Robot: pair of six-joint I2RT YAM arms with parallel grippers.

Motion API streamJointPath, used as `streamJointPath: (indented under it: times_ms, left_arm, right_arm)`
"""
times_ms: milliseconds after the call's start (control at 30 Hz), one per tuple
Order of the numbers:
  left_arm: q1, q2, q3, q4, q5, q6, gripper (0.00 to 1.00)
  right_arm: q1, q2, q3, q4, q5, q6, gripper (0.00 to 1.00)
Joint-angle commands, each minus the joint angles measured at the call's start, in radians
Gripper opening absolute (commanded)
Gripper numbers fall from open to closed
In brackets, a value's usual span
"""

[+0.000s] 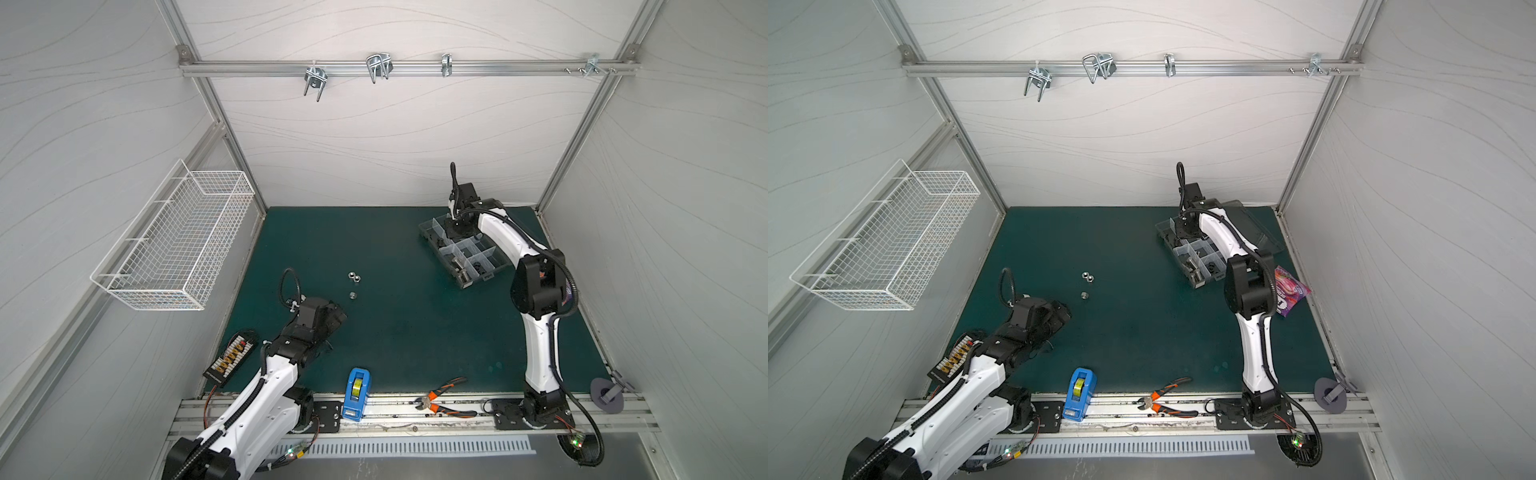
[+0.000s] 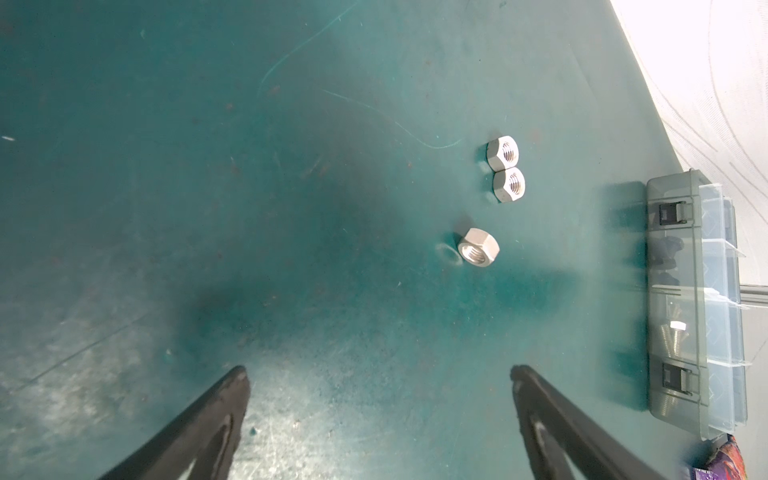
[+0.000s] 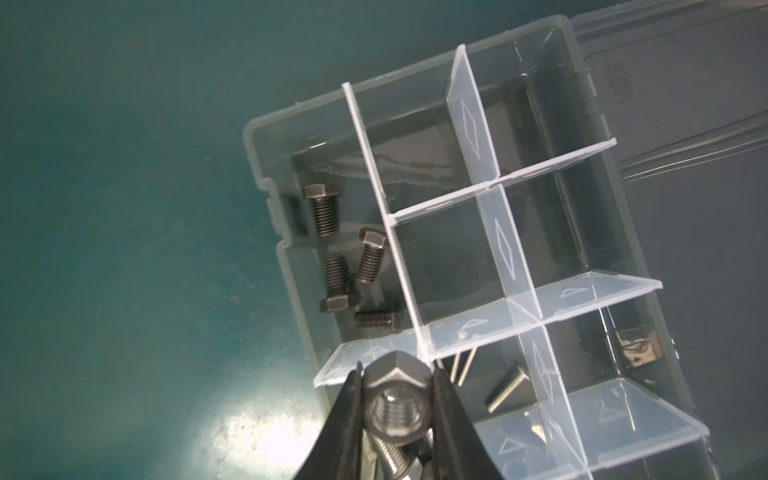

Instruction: Sort the screws and nuts into containers

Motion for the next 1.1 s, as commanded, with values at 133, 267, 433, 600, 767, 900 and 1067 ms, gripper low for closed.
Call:
streamJointPath:
  times_ms: [133, 267, 433, 600, 767, 900, 1067]
  left_arm:
    - [0.005, -0.022, 0.039, -0.014, -0.008, 0.005, 0.99]
    - [0.005, -0.021, 0.041, -0.016, -0.007, 0.004, 0.99]
    - [0.005, -0.025, 0.045, -0.022, -0.007, 0.007, 0.99]
    - [0.005, -0.027, 0.045, -0.025, -0.005, 0.007, 0.99]
    - [0.005, -0.026, 0.045, -0.028, -0.004, 0.007, 0.99]
    - [0.005, -0.028, 0.045, -0.03, -0.004, 0.007, 0.99]
    - [0.005, -0.027, 0.044, -0.027, -0.006, 0.009, 0.99]
  right_arm:
    - [-0.035, 0.05, 0.069, -0.015, -0.021, 0.005, 0.0]
    - [-0.044, 0.078, 0.082, -0.013, -0.025, 0.007, 0.0]
    - [-0.052, 0.11, 0.103, -0.009, -0.024, 0.003, 0.0]
    - [-0.058, 0.14, 0.126, -0.011, -0.02, -0.007, 0.03]
    - [-0.061, 0.152, 0.132, -0.017, -0.017, -0.01, 0.22]
    - [-0.061, 0.144, 0.125, -0.02, -0.017, -0.011, 0.35]
    - [-0.062, 0.112, 0.1, -0.012, -0.018, -0.018, 0.49]
